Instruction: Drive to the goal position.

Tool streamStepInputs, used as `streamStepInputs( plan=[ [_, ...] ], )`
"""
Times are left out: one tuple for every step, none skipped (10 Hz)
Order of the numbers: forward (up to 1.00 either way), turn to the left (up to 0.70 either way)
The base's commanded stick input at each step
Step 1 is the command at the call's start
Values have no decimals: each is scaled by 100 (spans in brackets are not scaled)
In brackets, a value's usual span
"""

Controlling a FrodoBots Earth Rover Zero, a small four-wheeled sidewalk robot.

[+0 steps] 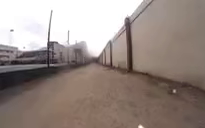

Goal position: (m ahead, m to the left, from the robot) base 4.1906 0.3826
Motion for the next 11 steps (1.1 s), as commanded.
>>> streamStepInputs(
  plan=[
    [30,0],
    [30,0],
    [30,0],
    [30,0],
    [30,0],
    [30,0],
    [30,0],
    [30,0],
    [30,0],
    [30,0],
    [30,0]
  ],
)
